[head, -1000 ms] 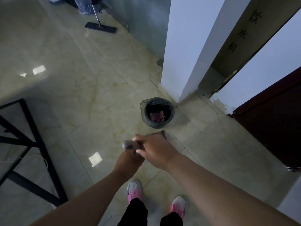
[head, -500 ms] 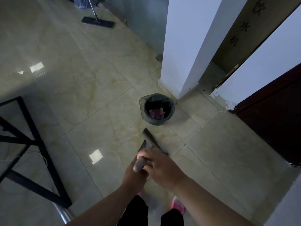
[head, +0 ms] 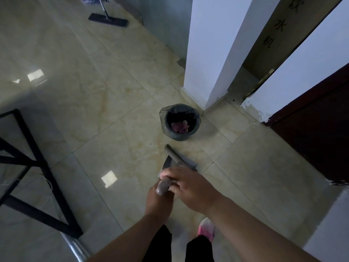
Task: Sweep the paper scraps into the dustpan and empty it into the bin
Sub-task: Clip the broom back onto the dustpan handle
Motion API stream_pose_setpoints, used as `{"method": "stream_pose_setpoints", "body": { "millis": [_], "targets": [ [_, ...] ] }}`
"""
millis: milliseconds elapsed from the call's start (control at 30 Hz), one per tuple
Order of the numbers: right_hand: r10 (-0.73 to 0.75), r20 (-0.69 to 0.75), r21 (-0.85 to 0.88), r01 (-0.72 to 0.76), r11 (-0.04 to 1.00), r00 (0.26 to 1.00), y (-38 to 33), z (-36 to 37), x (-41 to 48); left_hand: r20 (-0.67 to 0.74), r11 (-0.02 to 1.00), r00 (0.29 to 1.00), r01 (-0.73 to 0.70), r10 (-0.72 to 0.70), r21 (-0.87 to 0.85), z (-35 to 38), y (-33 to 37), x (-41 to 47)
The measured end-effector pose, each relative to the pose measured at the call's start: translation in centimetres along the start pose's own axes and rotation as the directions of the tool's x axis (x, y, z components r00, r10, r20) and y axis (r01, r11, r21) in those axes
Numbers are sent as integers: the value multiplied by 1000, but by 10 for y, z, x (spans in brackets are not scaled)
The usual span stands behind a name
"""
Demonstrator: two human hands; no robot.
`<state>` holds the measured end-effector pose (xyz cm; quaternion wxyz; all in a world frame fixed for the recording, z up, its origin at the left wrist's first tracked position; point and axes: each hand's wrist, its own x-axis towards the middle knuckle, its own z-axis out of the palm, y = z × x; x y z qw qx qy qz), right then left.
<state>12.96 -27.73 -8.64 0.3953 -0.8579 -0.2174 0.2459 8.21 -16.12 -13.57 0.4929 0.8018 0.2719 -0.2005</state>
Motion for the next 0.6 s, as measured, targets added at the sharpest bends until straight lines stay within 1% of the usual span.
{"method": "stream_pose_setpoints", "body": {
  "millis": [33, 67, 167, 267, 333, 433, 467, 500, 600],
  "targets": [
    [17, -23, 5, -17, 1000, 1000, 2, -1, -1, 6, 1000, 1000, -13, 13, -28, 1, -3, 6],
    [41, -53, 15, -40, 999, 998, 4, -2, 0, 31, 999, 999, -35, 36, -8, 1, -3, 9],
    [179, -99, 111, -168, 980, 979, 10, -6, -1, 169, 992, 985, -40, 20, 118, -4, 9, 21],
    [301, -82, 242, -274, 931, 950, 12, -6, -6, 358, 967, 931, -153, 72, 205, -15, 27, 25],
    [336, -84, 268, -304, 914, 938, 13, -2, -9, 439, 948, 893, -218, 98, 232, -24, 28, 25],
    [337, -115, 201, -310, 929, 935, 15, 6, -15, 501, 901, 852, -327, 150, 286, -34, 15, 30],
    [343, -127, 208, -313, 927, 931, 15, 8, -17, 511, 872, 839, -382, 188, 306, -35, 12, 31],
    [351, -139, 221, -317, 922, 926, 16, 11, -19, 515, 854, 833, -408, 203, 323, -37, 9, 33],
    [371, -141, 227, -335, 914, 918, 19, 15, -25, 520, 818, 839, -409, 163, 404, -45, 2, 44]
  ]
}}
